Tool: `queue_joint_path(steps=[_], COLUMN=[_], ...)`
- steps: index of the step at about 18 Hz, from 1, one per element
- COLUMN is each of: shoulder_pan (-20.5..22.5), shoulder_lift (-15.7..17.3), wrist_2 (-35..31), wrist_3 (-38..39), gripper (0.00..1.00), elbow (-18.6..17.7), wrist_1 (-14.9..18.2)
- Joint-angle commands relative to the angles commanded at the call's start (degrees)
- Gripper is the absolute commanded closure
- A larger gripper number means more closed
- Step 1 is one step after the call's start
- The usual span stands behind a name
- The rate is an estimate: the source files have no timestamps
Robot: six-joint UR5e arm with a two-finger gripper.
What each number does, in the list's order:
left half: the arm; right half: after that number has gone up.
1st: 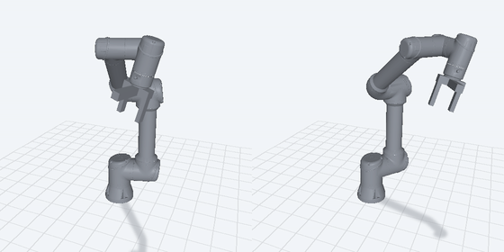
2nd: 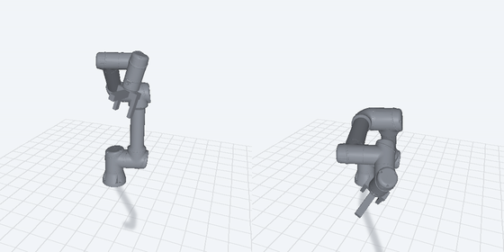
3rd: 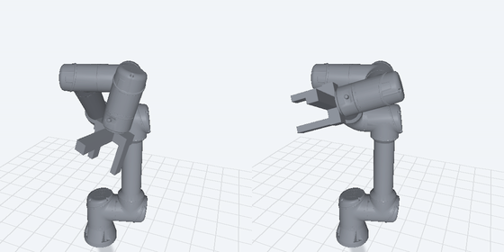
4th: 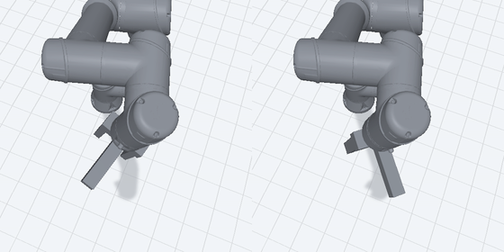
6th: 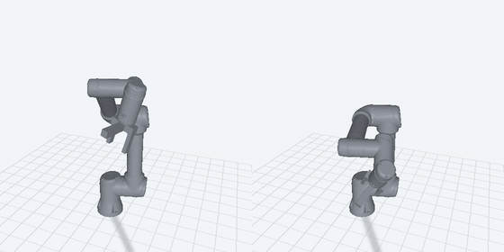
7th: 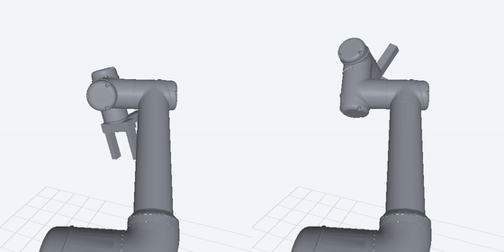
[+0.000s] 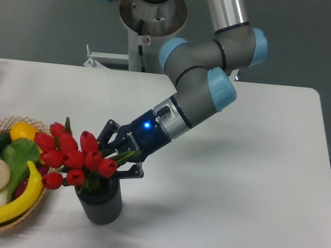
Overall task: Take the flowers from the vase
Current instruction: 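Lift the gripped tulips up out of the black vase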
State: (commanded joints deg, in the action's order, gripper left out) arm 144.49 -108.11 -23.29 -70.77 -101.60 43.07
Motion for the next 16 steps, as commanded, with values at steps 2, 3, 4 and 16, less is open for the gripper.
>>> queue_joint_path(steps=[2,3,4,16], shoulder_pan=[0.4,0.4,0.6,0.9], shoulder_lift=[1.7,2.0,2.5,4.7], wrist_2=[0.0,0.0,0.0,2.3], wrist_3=[3.7,5.4,6.7,21.9], gripper=[0.67,0.67,0.67,0.67], elbow=[0.7,1.2,1.7,9.0], wrist_1=[0.0,0.0,0.0,0.0])
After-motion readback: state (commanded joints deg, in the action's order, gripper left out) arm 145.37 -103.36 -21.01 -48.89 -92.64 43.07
